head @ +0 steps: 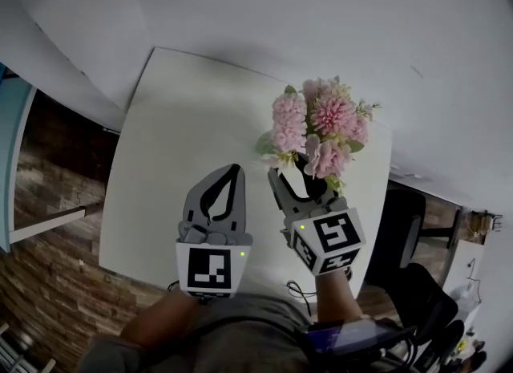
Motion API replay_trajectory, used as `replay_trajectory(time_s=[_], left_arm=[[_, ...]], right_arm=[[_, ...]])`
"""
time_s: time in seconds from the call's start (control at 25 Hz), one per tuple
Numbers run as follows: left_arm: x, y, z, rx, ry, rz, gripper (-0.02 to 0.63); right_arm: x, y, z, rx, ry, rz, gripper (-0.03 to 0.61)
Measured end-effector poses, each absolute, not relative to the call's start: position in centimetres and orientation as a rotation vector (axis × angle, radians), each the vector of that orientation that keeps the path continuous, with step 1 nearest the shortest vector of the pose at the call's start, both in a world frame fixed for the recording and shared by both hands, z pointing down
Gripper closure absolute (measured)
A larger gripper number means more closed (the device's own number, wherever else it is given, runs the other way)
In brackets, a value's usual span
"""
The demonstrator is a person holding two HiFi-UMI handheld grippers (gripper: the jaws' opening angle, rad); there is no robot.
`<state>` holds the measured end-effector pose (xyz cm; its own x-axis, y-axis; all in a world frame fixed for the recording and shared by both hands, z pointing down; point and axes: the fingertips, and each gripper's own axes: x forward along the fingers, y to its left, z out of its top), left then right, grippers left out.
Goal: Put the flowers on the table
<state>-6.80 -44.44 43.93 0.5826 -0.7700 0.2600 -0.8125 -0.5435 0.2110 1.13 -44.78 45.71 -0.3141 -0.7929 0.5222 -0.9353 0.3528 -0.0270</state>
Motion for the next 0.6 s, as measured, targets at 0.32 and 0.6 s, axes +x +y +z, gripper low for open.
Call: replay_trajectory(time_s=[0.32,0.6], left_arm=[[-6.9,-43.7,43.2,2.539,-1.302,0.189,0.607],[-6.3,-42.6,42.3,2.576,-1.316,0.207,0.607]], right_arm=[[1.3,-43.7,45.4,1.556,-2.21,0.474,0.387],[1.4,-41.8,45.1,1.566,-2.25,0.512,0.389]])
